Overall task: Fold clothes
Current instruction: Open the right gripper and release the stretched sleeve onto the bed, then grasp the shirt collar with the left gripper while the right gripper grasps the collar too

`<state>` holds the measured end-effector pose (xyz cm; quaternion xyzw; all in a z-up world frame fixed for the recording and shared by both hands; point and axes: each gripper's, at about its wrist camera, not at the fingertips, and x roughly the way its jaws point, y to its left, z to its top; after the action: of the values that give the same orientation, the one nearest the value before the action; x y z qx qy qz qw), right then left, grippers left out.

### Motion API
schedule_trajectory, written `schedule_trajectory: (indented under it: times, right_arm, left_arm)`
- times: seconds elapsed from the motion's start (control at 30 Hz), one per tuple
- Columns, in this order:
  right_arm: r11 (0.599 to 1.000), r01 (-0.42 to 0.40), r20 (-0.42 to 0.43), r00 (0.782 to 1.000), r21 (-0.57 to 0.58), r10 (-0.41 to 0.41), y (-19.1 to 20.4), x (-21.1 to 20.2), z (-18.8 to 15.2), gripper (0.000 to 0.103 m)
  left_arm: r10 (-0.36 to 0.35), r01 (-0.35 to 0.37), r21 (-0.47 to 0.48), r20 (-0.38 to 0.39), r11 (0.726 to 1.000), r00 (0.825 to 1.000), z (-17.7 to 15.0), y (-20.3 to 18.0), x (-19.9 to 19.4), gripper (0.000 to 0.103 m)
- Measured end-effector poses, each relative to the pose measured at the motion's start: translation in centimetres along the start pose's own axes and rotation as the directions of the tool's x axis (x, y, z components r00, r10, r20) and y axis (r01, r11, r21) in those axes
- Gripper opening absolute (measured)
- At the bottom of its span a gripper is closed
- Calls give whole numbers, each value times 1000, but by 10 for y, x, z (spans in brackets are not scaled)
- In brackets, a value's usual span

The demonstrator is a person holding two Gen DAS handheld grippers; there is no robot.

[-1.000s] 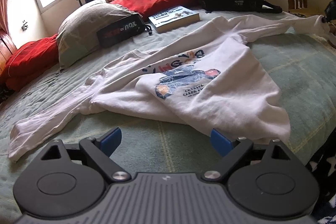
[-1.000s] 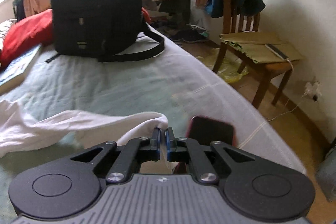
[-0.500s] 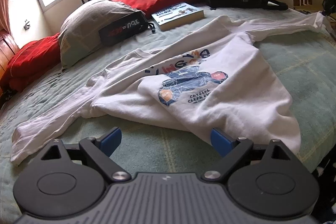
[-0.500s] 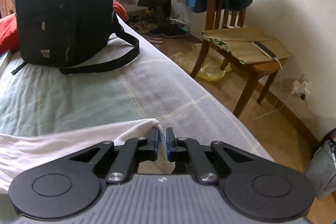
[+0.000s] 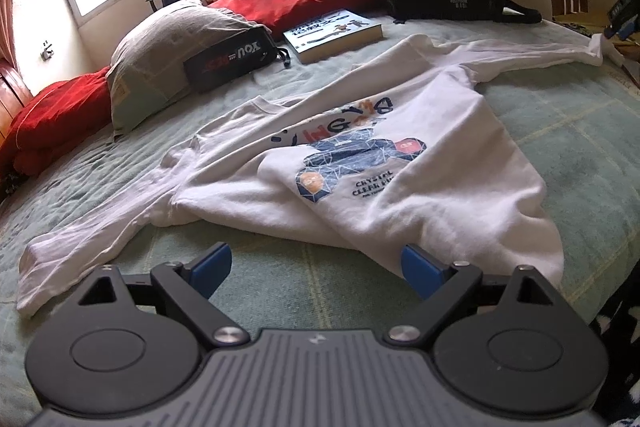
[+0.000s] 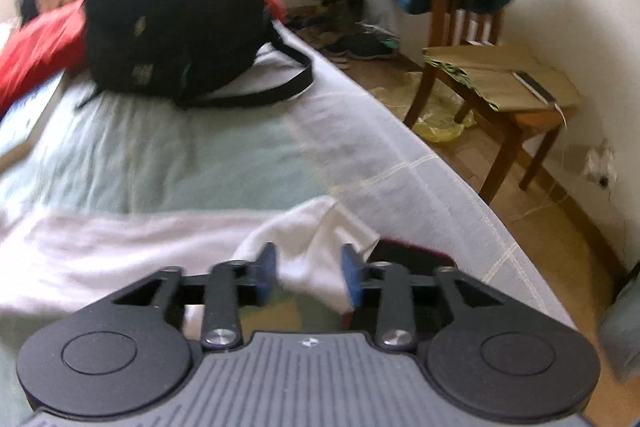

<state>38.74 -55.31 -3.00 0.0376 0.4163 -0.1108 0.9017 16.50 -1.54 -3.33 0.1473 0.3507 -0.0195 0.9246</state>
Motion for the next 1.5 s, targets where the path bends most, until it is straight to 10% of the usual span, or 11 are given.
schedule_trajectory:
  times: [0.27, 0.5, 0.7, 1.07, 1.27, 1.5]
  right_arm:
    - [997, -20, -111, 994, -78, 11, 22, 21, -12, 52]
    - [971, 227, -40, 972, -69, -231, 14, 37, -2, 52]
    - [960, 272, 31, 961, 67, -275, -19, 3, 0, 52]
    - [995, -98, 37, 994, -22, 99, 51, -67, -23, 59]
    - [943, -299, -43, 954, -142, 296, 136, -86, -66, 65]
    - [819, -512, -164, 859, -258, 486, 235, -106, -119, 66]
  left_arm:
    - [3, -3, 3, -6, 1000, 1000, 0, -2, 1, 92]
    - [15, -15, 11, -10, 1000, 1000, 2, -3, 2, 92]
    - [3, -3, 7, -6, 1000, 1000, 0, -2, 2, 92]
    - [-37, 37, -14, 22, 999, 999, -9, 6, -15, 92]
    - [-66, 66, -51, 4, 997, 998, -18, 23, -20, 92]
    - [-89, 89, -97, 3, 991, 996, -25, 45, -20, 92]
